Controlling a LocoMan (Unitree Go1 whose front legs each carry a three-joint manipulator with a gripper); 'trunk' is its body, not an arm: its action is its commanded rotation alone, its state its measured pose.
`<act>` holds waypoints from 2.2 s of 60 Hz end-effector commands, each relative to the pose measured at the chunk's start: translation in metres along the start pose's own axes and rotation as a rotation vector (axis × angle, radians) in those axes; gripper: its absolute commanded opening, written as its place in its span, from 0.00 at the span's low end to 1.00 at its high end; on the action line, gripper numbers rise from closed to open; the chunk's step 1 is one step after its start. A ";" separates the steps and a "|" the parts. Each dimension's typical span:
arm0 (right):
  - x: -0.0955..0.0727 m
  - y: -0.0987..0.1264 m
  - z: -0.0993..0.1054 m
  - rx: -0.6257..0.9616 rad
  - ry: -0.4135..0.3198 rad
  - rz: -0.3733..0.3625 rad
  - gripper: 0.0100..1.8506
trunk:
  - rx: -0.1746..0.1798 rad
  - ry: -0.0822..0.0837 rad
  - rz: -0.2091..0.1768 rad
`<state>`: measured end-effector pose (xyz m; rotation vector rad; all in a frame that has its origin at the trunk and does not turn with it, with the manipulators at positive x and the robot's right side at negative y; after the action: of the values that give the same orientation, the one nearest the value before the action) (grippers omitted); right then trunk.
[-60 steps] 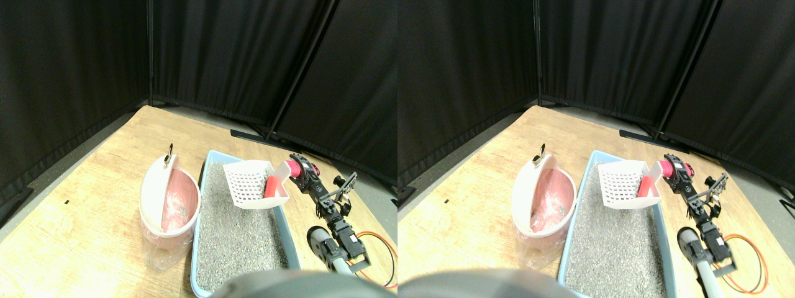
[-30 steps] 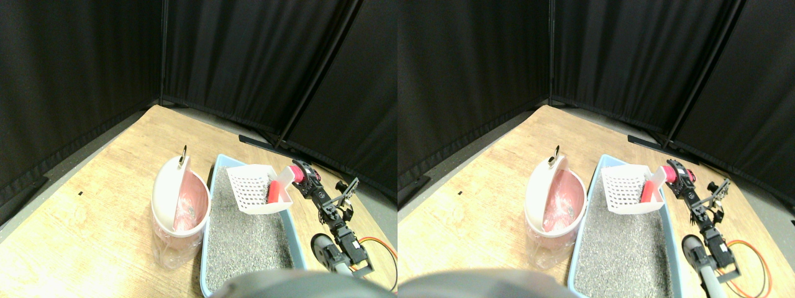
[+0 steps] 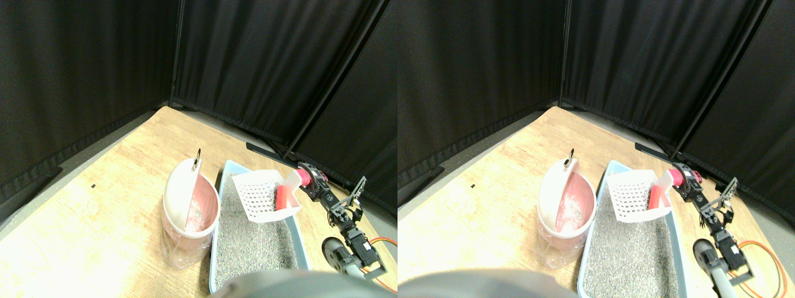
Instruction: Scoop (unimanual)
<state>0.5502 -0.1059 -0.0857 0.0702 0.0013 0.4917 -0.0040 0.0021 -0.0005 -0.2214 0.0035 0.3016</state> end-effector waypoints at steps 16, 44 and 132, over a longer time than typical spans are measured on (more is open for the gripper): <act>0.007 0.017 0.009 -0.032 -0.026 0.052 0.02 | -0.007 0.013 0.034; 0.019 0.029 -0.002 -0.060 0.028 0.049 0.02 | -0.011 0.010 0.041; 0.035 0.058 0.014 -0.348 0.218 0.001 0.02 | -0.025 0.023 0.058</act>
<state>0.5532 -0.0438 -0.0763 -0.3348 0.1666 0.4981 -0.0050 0.0013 -0.0017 -0.2498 0.0065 0.3506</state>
